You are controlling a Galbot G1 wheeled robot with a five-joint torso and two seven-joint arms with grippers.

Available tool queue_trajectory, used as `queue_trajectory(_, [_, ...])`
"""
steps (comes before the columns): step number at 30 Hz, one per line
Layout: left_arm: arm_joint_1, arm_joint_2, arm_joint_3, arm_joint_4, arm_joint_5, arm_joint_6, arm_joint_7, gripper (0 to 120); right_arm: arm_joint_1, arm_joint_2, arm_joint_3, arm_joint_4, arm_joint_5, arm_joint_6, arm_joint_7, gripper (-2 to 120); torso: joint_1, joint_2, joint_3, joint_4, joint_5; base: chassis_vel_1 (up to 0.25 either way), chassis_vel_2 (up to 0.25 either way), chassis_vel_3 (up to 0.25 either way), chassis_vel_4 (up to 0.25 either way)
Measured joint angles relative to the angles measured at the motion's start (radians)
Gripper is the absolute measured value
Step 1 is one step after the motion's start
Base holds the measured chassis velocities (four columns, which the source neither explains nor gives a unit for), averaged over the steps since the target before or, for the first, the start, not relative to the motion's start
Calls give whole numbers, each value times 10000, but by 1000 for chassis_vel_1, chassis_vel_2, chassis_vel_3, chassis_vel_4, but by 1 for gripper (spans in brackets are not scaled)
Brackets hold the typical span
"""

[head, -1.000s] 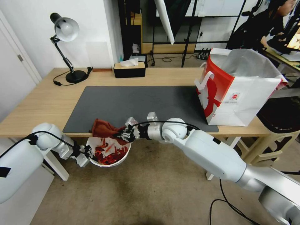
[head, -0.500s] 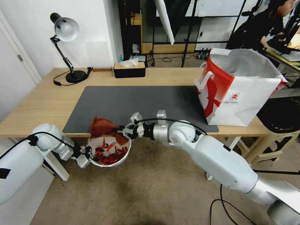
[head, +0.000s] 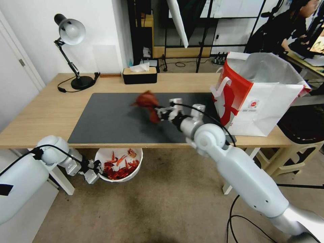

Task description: Sweep shrimp from table into container with towel, then put container into takeout bag.

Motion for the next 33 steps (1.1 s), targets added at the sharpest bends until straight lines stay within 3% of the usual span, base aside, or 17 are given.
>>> queue_trajectory(4, [8, 6, 3, -37, 6, -2, 1, 0, -411, -258, 500, 372, 90, -294, 961, 2, 0, 0, 0, -2, 1, 0, 0, 0, 0])
queue_trajectory(16, [-151, 11, 220, -30, -19, -34, 3, 0, -1480, -440, 1293, 617, 254, -491, 1054, 4, 0, 0, 0, 0, 0, 0, 0, 0, 0])
queue_trajectory(19, [-181, 21, 268, -30, -31, -34, 3, 0, -1609, -408, 1375, 617, 296, -433, 1023, 19, 0, 0, 0, 1, 0, 0, 0, 0, 0])
queue_trajectory(21, [-185, 26, 284, -30, -32, -34, 3, 0, -1650, -402, 1405, 624, 305, -423, 1008, 22, 0, 1, 0, 0, 1, 0, 0, 0, 0])
queue_trajectory(25, [-182, 40, 329, -80, -36, -19, 5, 0, -1795, -423, 1503, 734, 310, -506, 1113, 41, 0, 0, 0, 0, 0, 0, 0, 0, 0])
queue_trajectory(33, [-48, 41, 264, -113, -33, -14, 5, 0, -2015, -557, 1687, 926, 312, -526, 967, 67, 1, 0, 0, 1, 0, 0, 0, 0, 0])
